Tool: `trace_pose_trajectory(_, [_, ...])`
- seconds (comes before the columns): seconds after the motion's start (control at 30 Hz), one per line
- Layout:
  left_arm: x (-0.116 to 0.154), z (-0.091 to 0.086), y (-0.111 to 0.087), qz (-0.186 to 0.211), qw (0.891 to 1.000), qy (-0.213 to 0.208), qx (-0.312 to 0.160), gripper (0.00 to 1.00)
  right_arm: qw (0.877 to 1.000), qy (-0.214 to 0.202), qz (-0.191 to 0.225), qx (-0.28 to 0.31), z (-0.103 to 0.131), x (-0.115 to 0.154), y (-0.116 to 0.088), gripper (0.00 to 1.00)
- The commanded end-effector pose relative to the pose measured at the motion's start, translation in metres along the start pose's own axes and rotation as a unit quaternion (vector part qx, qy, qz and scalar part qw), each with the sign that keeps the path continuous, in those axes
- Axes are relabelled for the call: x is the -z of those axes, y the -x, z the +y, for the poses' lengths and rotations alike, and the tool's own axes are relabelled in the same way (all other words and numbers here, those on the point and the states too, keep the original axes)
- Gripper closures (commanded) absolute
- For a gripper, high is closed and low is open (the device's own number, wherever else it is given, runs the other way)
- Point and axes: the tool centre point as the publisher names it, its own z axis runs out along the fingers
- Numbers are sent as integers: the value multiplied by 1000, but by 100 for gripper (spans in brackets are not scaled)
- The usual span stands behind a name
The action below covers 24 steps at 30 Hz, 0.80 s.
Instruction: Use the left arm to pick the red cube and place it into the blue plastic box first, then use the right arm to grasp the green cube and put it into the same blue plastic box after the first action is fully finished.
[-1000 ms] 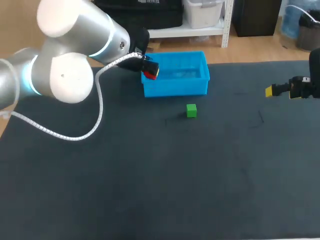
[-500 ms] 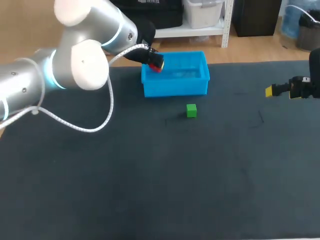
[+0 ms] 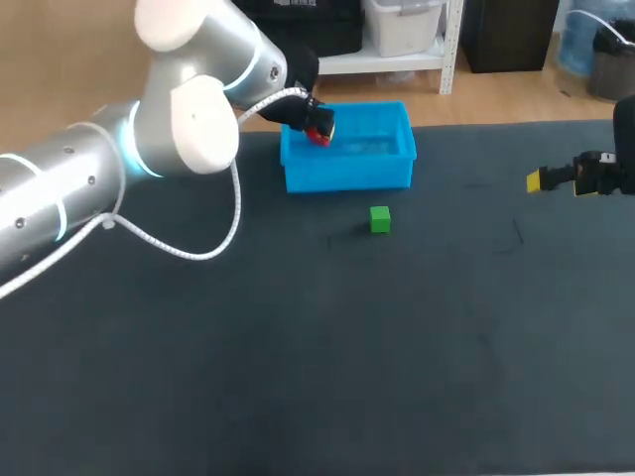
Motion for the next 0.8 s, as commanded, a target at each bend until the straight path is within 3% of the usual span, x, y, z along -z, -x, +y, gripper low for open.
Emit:
trace_pose_trajectory(0.03, [-16,4,8,8,1000,-1,7,100,1000,0,1,0,0,0,0,0])
trace_pose_trajectory(0.73, [-36,16,-1,37,999,5,22,100,1000,0,1,0,0,0,0,0])
trace_pose_trajectory(0.77, [-36,16,-1,38,999,5,21,73,1000,0,1,0,0,0,0,0])
trace_pose_trajectory(0.8, [-36,16,-1,39,999,5,19,56,1000,0,1,0,0,0,0,0])
